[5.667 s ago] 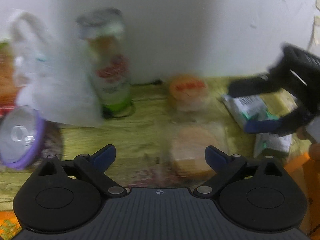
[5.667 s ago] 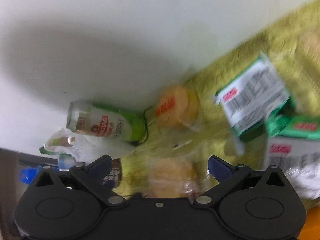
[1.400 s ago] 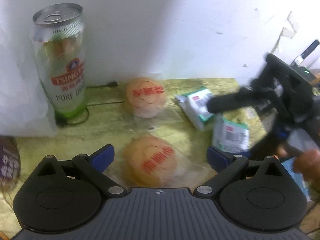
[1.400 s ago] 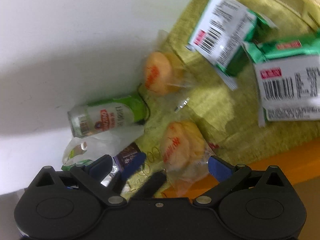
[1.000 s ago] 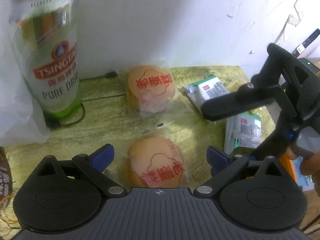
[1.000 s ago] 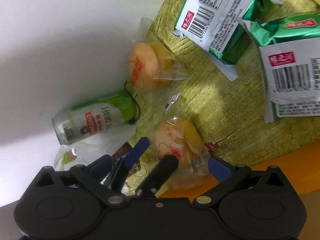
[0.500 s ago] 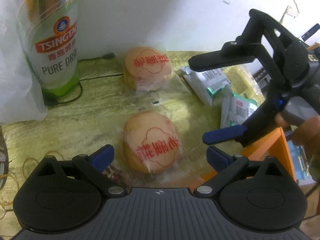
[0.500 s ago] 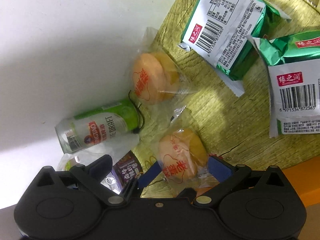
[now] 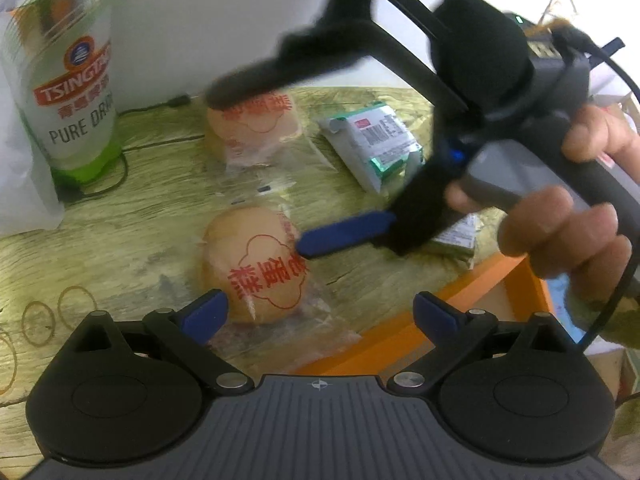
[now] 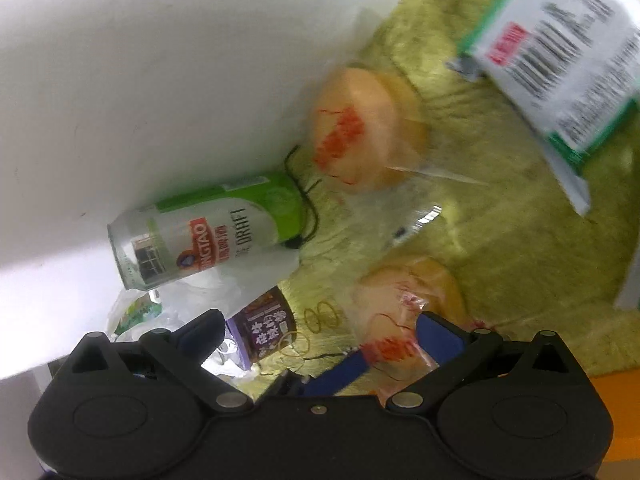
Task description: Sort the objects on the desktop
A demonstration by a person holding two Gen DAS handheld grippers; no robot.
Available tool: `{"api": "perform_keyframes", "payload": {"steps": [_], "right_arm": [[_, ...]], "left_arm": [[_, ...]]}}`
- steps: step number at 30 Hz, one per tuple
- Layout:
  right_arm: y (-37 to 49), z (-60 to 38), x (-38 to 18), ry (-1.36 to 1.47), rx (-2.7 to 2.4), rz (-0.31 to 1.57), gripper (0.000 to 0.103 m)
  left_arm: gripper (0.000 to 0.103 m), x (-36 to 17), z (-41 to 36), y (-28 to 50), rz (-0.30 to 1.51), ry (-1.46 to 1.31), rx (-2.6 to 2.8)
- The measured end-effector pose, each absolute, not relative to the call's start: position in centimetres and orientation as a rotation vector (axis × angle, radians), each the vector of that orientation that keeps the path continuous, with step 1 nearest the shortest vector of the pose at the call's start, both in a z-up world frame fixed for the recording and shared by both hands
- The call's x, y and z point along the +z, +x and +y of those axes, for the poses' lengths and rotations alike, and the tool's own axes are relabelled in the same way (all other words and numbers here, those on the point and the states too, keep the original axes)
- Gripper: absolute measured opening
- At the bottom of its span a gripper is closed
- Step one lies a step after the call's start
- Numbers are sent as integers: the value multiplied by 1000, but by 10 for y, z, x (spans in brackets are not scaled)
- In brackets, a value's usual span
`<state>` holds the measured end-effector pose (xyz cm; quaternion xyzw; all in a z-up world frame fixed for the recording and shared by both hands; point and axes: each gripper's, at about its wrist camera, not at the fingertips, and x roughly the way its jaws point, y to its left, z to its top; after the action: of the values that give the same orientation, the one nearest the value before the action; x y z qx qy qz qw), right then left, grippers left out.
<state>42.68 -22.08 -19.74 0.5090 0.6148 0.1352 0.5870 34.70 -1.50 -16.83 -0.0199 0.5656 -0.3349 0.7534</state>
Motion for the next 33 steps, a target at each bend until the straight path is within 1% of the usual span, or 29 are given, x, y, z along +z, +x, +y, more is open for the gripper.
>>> {"api": "perform_keyframes", "payload": {"steps": [7,16,26,33], "right_arm": [[427,-223,-191,1118,291,1420,103],[432,-216,-209,1052,267,1471,103],[453,-201,-203,926,313,1497,103],[451,-197,-195,904,364,1497,103]], "left_arm": [[100,-164,-8,343,1229,-45,-702],[100,-166,-15,342,1259,-1,-692],[100,-162,-13,346,1267,-39,-690],[101,-157,-6,341,1278,-61,-693]]}}
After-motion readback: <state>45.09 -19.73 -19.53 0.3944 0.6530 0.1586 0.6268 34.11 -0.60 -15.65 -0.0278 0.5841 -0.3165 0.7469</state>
